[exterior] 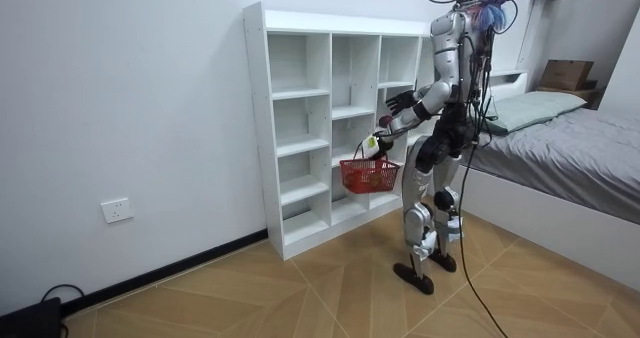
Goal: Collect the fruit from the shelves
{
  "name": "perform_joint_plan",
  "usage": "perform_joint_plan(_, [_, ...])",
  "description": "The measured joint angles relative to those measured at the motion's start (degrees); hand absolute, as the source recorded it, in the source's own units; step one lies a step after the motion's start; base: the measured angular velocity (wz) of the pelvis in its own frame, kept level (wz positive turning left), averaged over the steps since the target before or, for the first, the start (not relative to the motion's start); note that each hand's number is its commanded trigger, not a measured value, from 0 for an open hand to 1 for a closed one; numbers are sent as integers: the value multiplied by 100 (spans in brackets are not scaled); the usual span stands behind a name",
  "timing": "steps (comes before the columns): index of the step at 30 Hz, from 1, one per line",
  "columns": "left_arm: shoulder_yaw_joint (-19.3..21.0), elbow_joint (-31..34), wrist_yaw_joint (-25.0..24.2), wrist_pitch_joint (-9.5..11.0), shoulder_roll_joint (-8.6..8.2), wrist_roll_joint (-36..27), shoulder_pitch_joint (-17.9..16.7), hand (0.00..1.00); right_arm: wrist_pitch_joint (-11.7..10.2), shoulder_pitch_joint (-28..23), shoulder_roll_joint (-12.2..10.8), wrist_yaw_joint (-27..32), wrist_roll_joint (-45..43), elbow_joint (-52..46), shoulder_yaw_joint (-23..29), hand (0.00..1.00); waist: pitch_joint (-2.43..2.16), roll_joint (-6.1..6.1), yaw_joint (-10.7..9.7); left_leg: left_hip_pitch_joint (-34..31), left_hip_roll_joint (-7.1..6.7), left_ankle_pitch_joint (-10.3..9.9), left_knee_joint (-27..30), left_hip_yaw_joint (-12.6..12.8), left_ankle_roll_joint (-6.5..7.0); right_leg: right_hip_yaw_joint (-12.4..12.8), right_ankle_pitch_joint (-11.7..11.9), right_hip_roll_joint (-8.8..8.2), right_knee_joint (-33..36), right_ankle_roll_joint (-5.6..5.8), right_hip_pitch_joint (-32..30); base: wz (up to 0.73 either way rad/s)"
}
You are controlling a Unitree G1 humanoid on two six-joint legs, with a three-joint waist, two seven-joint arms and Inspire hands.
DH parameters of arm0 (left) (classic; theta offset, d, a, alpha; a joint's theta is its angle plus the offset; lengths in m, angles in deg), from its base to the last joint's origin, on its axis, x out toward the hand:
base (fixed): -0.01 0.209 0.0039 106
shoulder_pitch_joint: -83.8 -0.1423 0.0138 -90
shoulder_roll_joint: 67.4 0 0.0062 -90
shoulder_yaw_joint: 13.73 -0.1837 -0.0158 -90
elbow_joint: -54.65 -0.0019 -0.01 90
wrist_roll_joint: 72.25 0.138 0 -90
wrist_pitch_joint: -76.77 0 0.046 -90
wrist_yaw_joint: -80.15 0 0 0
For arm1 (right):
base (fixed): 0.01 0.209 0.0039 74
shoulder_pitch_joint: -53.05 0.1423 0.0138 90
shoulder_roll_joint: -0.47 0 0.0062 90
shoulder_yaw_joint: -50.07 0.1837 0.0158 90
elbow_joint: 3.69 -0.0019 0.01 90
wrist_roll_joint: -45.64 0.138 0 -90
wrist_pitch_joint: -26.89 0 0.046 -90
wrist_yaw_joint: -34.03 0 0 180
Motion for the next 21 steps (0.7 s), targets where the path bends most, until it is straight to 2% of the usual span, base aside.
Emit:
perform_joint_plan(2, [-4,-135,-2,-15,11,19,121,100,-1,112,38,37,-61,63,2,0,23,43,52,-249,-9,4,99,-56,-4,-73,-1,-17,83,-3,-224,13])
perform_joint_plan(6, [-25,-305,-22,-60,9,40,253,100,-1,124,56,63,-73,83,-6,0,21,92,223,-509,-5,15,212,-59,-7,-87,10,-20,146,-20,-468,2])
perform_joint_plan(8, [-36,-317,-18,-155,9,36,281,100,-1,351,56,122,-73,315,-32,0,21,126,220,-647,-10,32,216,-56,-4,-86,10,-35,201,-20,-631,0])
perform_joint_plan(14, [-300,-389,4,-177,-7,17,506,100,-11,924,67,514,-81,932,-54,0,19,138,181,-894,-33,119,128,-44,-4,-89,8,-83,330,-21,-981,0])
perform_joint_plan(21, [-379,-672,50,-170,-96,10,794,100,-14,1004,224,760,-121,934,-45,0,18,137,181,-1100,-69,212,18,32,21,-67,8,-146,407,-21,-1297,-4])
